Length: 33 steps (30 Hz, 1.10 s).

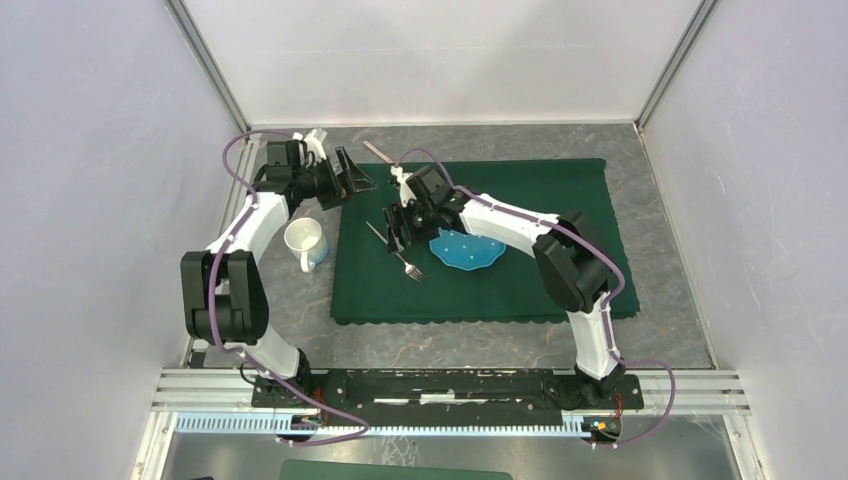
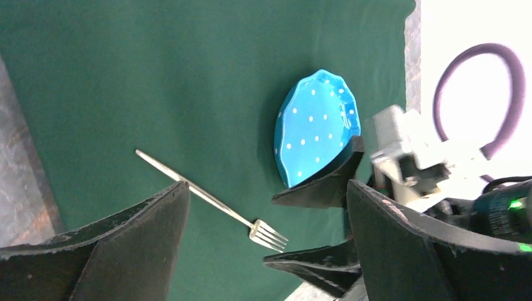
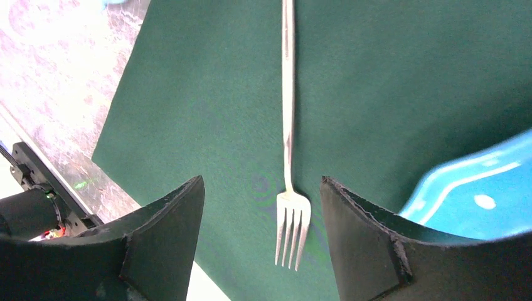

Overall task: Set the dinner table for one person
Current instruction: Place the fork on the napkin.

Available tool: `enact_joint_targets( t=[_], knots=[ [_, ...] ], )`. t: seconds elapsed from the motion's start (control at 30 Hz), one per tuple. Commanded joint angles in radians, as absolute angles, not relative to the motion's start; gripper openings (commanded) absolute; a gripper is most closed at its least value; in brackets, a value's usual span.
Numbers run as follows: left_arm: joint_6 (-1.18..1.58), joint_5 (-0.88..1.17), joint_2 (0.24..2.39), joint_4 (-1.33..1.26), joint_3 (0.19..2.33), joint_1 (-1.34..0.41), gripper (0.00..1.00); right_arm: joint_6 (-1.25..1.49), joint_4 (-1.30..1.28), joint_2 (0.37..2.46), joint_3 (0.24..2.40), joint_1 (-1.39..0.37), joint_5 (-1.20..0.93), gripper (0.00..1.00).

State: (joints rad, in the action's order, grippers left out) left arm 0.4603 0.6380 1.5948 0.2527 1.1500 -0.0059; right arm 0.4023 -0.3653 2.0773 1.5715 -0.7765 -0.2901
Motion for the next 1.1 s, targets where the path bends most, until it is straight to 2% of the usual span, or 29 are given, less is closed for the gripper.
enact_joint_targets(
  t=[0.0,0.23,0.5,0.9,1.07],
  knots=[
    [0.262,0.772,1.654,0.269,1.261,-0.003,1.0,0.418,-0.385,1.941,1.579,-0.725,-0.262,0.74],
    [0.071,0.784,1.703,0.436,1.4,-0.003,1.0,0.433,-0.421,1.814,1.542,-0.543,-0.256,0.74],
    [-0.268,0.579,1.766,0.786,1.588,-0.056,1.0,0.361,-0.516,1.767,1.612,-0.339,-0.245,0.73],
    [-0.367,0.317,1.903,1.01,1.705,-0.3,1.0,0.386,-0.506,1.81,1.725,-0.15,-0.331,0.69],
    [-0.323,0.224,1.91,1.025,1.712,-0.341,0.92,0.408,-0.499,1.862,1.792,-0.108,-0.371,0.67]
  ],
)
